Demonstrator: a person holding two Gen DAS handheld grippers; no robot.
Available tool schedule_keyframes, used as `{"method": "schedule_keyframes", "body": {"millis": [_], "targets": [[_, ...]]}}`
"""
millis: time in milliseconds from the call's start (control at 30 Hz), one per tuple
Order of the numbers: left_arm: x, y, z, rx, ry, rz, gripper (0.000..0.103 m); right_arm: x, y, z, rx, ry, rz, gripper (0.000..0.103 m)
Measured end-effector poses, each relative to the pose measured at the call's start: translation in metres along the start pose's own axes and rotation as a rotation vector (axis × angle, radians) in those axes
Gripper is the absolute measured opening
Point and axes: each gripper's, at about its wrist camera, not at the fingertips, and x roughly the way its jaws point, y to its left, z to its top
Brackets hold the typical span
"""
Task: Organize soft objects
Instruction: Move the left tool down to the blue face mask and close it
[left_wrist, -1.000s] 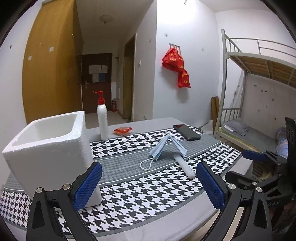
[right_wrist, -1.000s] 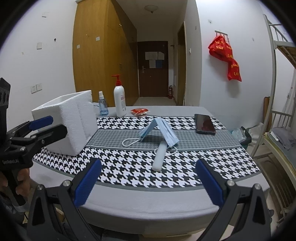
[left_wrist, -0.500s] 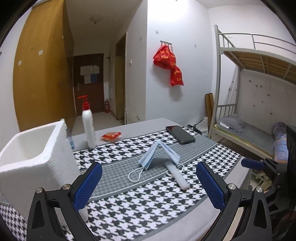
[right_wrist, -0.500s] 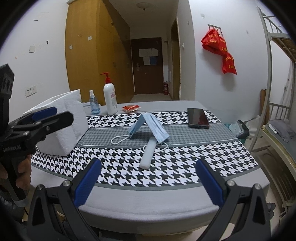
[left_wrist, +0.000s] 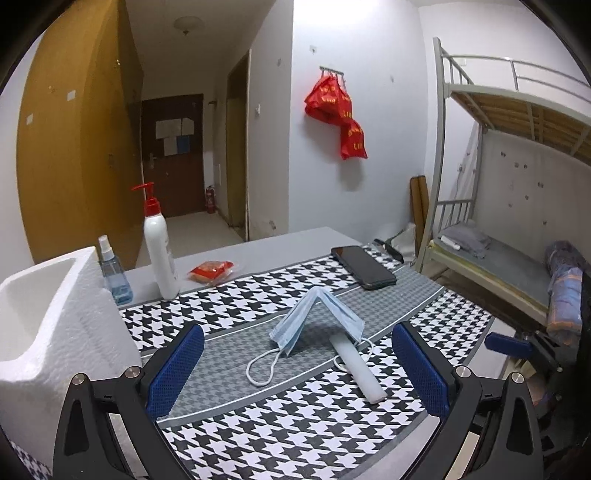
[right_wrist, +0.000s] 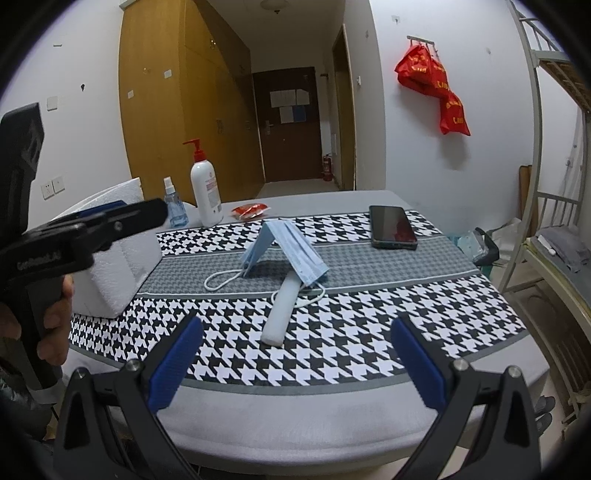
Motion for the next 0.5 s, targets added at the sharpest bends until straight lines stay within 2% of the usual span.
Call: {"method": "schedule_keyframes", "body": {"millis": [500], "targets": [[0.049, -0.010, 0.006, 0.020, 0.081, 0.004, 0.102, 0.024, -0.015, -0.001, 0.017, 0.032, 0.032, 0.102]]}}
